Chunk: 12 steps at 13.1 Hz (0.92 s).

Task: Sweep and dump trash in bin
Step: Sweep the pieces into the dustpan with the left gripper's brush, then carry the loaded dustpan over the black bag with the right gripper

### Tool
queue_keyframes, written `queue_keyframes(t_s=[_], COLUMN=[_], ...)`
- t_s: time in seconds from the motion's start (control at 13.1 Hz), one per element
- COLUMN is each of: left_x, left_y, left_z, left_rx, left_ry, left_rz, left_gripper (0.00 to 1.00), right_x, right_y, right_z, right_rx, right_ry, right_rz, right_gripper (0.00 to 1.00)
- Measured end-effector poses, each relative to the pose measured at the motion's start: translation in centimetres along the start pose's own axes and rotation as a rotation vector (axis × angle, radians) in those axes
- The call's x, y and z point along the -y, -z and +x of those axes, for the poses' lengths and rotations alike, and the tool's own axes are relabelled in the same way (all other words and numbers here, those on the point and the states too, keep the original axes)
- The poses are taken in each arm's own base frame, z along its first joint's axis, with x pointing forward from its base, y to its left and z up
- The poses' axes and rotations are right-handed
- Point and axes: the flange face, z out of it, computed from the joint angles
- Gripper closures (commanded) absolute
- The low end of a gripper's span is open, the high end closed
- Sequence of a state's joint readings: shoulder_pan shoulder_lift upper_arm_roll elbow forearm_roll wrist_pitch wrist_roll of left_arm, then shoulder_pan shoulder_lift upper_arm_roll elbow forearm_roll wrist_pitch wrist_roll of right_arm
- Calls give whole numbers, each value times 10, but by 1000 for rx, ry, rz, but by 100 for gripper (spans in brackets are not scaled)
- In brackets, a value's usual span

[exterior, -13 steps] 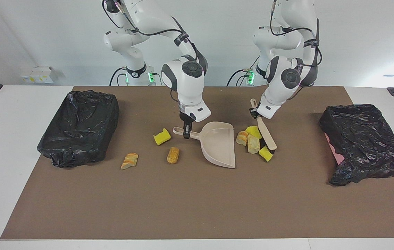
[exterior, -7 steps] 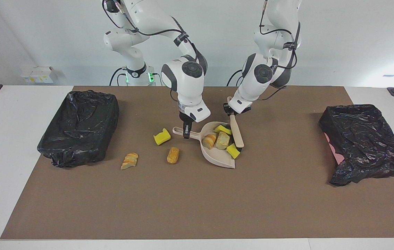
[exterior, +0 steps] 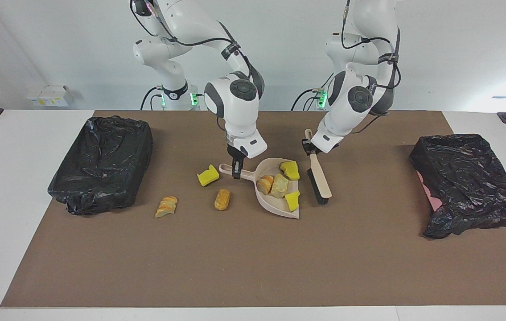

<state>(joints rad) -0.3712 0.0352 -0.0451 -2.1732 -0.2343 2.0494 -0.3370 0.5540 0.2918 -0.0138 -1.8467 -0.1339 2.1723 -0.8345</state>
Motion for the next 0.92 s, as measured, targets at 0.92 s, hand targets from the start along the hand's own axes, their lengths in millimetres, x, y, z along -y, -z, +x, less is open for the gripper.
queue_keyframes(t_s=[0.92], left_x=[-10], left_y=[-30], left_z=[-54], left_rx=[18], left_ry=[11], left_rz=[48], left_gripper=[100], right_x=[-50], right_y=[74], right_z=[-114], right_rx=[-24], right_ry=[-25], right_rz=[-22], right_gripper=[100])
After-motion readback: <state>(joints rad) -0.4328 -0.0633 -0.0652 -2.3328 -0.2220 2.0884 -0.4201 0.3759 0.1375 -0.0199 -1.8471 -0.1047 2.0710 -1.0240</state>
